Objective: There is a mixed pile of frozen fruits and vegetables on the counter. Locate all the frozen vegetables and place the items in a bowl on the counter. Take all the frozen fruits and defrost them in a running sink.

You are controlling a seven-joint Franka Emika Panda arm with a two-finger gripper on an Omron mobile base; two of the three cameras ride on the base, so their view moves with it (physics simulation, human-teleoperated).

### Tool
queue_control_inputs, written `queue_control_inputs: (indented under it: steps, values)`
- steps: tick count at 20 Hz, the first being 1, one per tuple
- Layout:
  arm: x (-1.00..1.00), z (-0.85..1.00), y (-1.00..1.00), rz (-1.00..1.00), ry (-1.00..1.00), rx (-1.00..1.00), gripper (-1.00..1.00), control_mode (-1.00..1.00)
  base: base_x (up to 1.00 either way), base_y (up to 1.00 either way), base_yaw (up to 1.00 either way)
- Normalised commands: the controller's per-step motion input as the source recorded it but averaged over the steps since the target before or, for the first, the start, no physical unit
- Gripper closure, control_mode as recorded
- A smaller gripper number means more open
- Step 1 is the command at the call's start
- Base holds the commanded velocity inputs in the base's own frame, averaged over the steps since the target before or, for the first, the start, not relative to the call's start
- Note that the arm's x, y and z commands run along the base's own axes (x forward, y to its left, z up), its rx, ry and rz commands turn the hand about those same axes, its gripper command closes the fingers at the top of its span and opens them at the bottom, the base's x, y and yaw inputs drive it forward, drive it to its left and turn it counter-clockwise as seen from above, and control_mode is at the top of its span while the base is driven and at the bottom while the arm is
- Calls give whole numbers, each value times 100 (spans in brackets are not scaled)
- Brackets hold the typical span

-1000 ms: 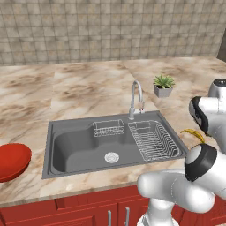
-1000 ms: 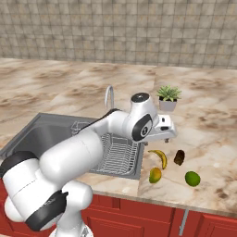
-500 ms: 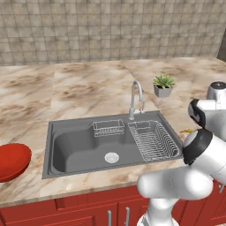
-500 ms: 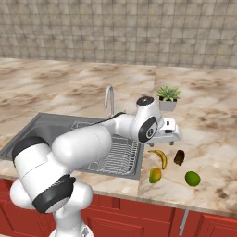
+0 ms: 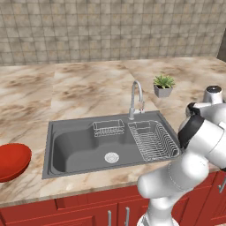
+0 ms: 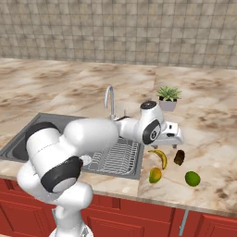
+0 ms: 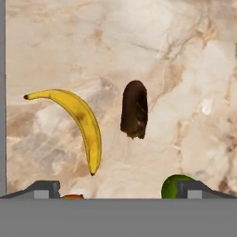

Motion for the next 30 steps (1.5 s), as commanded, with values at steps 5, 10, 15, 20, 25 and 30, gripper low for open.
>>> queue_control_inputs:
  steps: [5,10,15,20,25,30]
  values:
    - [19,-28,-16,-6,0,0,-100,-100,0,0,0]
    - [19,-27,-19,-5,0,0,-100,-100,0,0,0]
    - [17,-27,-23,-5,0,0,-100,-100,0,0,0]
    - [18,-28,-20,-5,0,0,-100,-100,0,0,0]
    - [21,-26,-20,-5,0,0,-100,-100,0,0,0]
    - [19,-26,-21,-5,0,0,-100,-100,0,0,0]
